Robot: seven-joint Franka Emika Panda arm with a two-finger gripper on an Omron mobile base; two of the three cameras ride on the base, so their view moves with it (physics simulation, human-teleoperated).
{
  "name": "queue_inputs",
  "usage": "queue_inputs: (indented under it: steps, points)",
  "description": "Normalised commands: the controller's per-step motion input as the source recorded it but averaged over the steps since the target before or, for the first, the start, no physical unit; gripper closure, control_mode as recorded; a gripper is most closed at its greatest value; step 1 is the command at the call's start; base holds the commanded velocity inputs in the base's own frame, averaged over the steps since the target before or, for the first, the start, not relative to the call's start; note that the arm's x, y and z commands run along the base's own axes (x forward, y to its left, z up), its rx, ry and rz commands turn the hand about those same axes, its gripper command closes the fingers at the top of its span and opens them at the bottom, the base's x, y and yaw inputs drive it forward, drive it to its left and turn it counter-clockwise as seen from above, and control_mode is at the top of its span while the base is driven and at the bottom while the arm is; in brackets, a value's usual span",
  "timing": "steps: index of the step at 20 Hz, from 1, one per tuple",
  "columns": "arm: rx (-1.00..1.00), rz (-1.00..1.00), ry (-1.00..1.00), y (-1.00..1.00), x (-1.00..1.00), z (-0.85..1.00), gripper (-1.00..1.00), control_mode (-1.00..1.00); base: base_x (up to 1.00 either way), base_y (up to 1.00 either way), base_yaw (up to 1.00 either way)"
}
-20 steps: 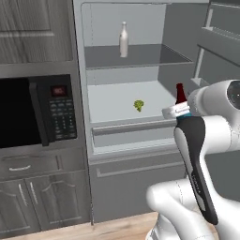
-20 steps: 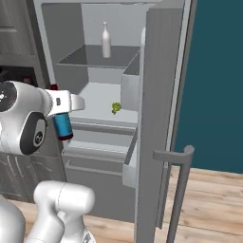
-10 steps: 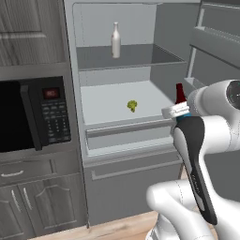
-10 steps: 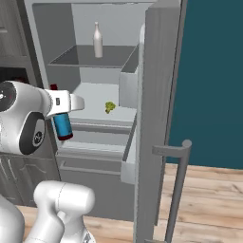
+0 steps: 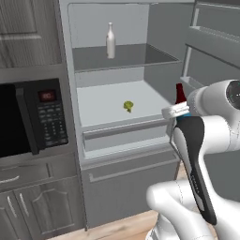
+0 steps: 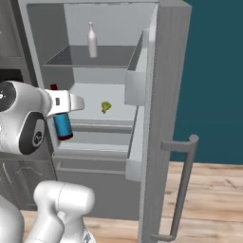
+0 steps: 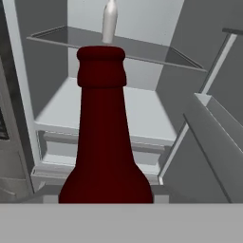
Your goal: Place the liquor and beer on the top shelf of the fridge to keep them out of children's reach, and place the broccoli on lower shelves for easy access.
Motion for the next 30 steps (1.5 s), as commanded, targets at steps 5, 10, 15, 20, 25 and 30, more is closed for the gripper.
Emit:
queue_inputs:
  steps: [5,10,15,20,25,30]
  points:
    - [0.0,0.0,0.0,0.0,0.0,0.0,1.0,1.0,0.23,0.34,-0.12]
    - [0.0,0.0,0.0,0.0,0.0,0.0,1.0,1.0,0.27,0.48,-0.09]
    - [0.0,0.0,0.0,0.0,0.0,0.0,1.0,1.0,0.21,0.45,-0.06]
    - [0.0,0.0,-0.01,0.0,0.01,0.0,1.0,-1.0,0.13,0.05,-0.02]
    - [0.01,0.0,-0.06,0.0,0.04,0.05,1.0,-1.0,0.0,0.0,0.0]
    - [0.03,0.0,-0.13,0.0,0.0,0.31,1.0,-1.0,0.0,0.0,0.0]
